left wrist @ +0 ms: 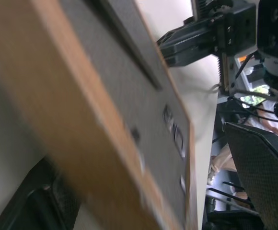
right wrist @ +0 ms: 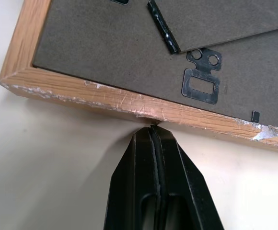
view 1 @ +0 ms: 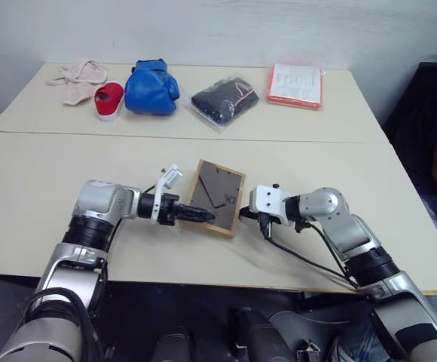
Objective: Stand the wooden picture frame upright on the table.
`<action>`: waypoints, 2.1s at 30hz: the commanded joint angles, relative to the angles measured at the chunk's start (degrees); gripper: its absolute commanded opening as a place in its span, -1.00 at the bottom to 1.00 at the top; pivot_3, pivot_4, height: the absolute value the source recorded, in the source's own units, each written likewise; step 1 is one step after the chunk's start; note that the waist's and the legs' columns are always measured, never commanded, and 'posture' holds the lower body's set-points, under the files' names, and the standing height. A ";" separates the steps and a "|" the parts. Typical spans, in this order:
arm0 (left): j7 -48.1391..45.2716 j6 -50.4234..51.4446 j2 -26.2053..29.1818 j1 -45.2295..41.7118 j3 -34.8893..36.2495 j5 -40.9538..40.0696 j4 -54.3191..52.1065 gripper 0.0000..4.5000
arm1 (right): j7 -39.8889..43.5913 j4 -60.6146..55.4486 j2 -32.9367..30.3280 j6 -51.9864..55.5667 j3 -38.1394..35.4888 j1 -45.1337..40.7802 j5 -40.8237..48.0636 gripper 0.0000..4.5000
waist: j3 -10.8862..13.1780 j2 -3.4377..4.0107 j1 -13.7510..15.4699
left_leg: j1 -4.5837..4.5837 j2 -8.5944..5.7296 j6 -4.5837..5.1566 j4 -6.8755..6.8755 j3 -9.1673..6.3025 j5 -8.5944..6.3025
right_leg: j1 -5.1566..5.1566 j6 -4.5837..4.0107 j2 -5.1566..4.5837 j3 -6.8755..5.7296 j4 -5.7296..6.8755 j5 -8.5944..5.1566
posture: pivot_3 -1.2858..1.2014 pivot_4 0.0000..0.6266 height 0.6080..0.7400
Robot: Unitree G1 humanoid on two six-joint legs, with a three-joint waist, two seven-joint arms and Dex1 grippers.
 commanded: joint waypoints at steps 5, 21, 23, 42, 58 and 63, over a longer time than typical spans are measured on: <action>0.09 2.66 1.31 0.79 1.66 -2.82 0.72 0.31 | -0.53 -3.21 -0.86 -0.01 -1.98 0.50 1.25 -1.00 | 0.01 -0.01 -0.49 | -0.05 0.02 -0.04 0.01 0.01 0.01 | -0.09 0.00 0.01 0.00 0.07 0.00 | 0.03 -0.52 1.00; 0.22 2.85 5.86 2.97 6.07 -9.57 -10.88 -0.52 | -1.19 -23.03 -2.37 46.05 -20.37 -8.69 36.63 0.49 | 0.10 0.00 -1.39 | -0.09 0.09 -0.21 -0.01 -0.11 0.08 | -0.17 -0.04 0.07 -0.05 0.15 -0.02 | 0.03 -0.52 1.00; 0.26 2.51 5.36 2.95 6.11 -10.23 -12.06 -0.52 | -3.15 -21.29 -0.01 45.84 -18.31 -10.52 36.13 0.78 | 0.10 0.00 -1.44 | -0.13 0.06 -0.17 -0.01 -0.10 0.05 | -0.16 -0.03 0.06 -0.05 0.10 -0.02 | 0.03 -0.52 1.00; -0.04 -1.18 7.57 1.70 4.67 -10.97 -10.45 -0.52 | -5.45 -28.69 -2.06 46.10 -16.94 -9.31 40.41 1.00 | 0.10 0.01 -1.39 | -0.55 0.07 -0.07 0.21 -0.20 0.00 | -0.39 0.00 -0.01 -0.15 0.07 0.00 | 0.03 -0.52 1.00; -0.96 2.24 9.08 -0.25 4.20 -13.75 -13.32 -0.52 | -47.45 7.97 -13.96 -64.97 -6.34 -7.47 -36.36 1.00 | 0.17 -0.09 -3.38 | -0.61 0.01 -0.04 0.23 0.00 0.00 | -0.45 0.20 0.11 0.11 0.01 0.10 | 0.03 -0.52 1.00; -2.04 3.90 9.45 -0.69 3.70 -15.01 -14.71 -0.52 | -66.99 16.30 -8.57 -63.91 -0.82 -15.72 -52.29 1.00 | 0.17 -0.09 -3.29 | -0.52 0.05 -0.14 0.20 0.06 0.05 | -0.48 0.07 0.13 0.14 0.15 0.03 | 0.03 -0.52 1.00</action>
